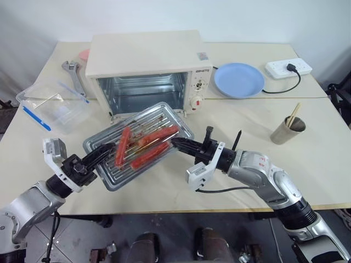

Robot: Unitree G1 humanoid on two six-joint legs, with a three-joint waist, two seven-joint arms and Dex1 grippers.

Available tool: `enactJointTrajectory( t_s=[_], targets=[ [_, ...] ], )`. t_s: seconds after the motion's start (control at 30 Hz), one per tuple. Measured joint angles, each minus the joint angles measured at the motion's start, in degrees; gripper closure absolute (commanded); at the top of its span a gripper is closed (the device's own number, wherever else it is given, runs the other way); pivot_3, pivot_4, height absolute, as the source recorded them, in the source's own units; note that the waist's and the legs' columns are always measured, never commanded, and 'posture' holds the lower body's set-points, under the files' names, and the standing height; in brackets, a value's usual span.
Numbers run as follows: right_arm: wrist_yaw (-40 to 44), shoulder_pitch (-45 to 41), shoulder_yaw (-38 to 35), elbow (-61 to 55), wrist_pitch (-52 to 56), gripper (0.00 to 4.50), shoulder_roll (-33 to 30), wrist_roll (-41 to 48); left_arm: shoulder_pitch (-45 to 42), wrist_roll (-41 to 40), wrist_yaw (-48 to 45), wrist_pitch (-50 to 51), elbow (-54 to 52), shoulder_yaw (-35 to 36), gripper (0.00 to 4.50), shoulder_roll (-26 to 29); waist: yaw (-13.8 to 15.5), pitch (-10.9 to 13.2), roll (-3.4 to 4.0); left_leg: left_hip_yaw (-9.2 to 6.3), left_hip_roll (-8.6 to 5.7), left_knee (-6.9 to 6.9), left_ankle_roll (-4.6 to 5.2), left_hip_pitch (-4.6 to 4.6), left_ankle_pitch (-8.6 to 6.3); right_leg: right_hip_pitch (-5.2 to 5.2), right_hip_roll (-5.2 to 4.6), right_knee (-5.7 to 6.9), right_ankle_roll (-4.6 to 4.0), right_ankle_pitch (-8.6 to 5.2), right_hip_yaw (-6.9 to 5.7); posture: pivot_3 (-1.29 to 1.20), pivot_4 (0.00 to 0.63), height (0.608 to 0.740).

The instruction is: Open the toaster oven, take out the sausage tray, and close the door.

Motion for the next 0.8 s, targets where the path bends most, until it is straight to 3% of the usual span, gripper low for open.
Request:
enactJointTrajectory(
  t_s=[0.3, 0.37, 0.8],
  targets=[
    [5.0, 0.08, -0.45, -0.7, 1.74, 0.5, -0.21, 7.82, 1.84, 0.01, 4.05, -1.93, -2.31, -0.28, 4.5, -5.04, 0.16, 0.0, 0.0, -0.17, -0.01, 0.0, 0.02, 0.04, -0.01, 0.32, 0.07, -0.39, 0.0, 0.0, -0.07, 0.0, 0.15, 0.74],
    [6.83, 0.3, -0.45, -1.18, 2.22, 0.02, -0.68, 10.29, 2.27, 0.07, 4.61, -2.16, -2.69, -0.34, 4.5, -6.14, 0.19, 0.0, 0.0, -0.24, 0.0, 0.0, 0.02, 0.05, -0.01, 0.41, 0.11, -0.46, 0.0, 0.0, -0.07, 0.0, 0.15, 0.74],
    [26.6, 0.55, -0.54, -6.28, 11.35, 0.02, -6.35, 36.87, 6.19, 1.2, 6.9, -7.55, -7.11, 1.33, 4.5, -14.81, 0.37, 0.0, -0.01, -0.28, 0.0, 0.0, 0.11, 0.1, -0.06, 0.61, 0.15, -0.72, 0.0, 0.0, -0.09, 0.0, 0.15, 0.74]
  ],
)
